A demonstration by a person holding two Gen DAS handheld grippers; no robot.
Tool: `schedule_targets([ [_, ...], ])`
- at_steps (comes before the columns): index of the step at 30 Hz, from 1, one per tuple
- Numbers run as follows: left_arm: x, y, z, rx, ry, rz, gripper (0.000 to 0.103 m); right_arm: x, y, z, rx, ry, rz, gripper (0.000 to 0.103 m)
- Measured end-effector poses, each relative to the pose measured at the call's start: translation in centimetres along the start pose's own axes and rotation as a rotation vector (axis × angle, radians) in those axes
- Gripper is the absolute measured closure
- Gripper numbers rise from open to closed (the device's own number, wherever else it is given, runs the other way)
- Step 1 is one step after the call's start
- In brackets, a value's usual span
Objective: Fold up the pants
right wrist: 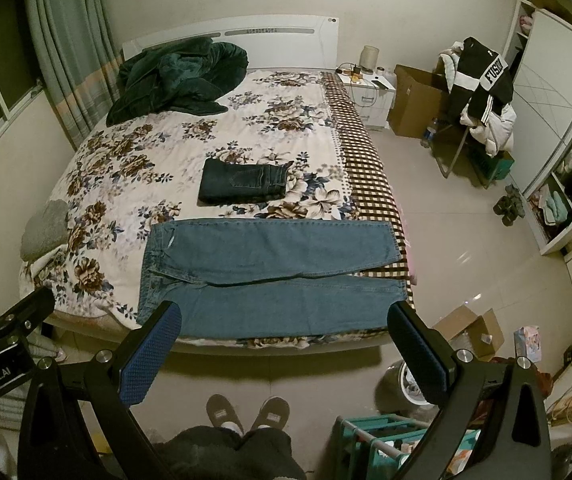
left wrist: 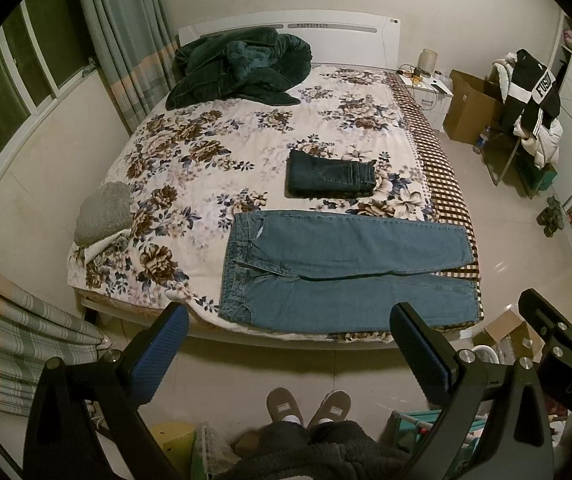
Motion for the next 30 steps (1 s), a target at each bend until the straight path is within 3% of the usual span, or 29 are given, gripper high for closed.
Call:
schedule_targets([
  [30, 0.01, 0.01, -0.29, -0.002, -0.004, -0.005, 0.0, 0.07, -0.24, -0.68, -0.006, -0.003, -0.006, 0.0],
])
Point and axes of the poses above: each gripper's, at about its wrist camera, not at the fingertips, and x roughly the way its jaws point, z to its right, y to its top, the point moved 6 cm from there along x, roughly the way its jaws point, and after that the axes turned 11 degrees about -z, right-handed, at the moved point
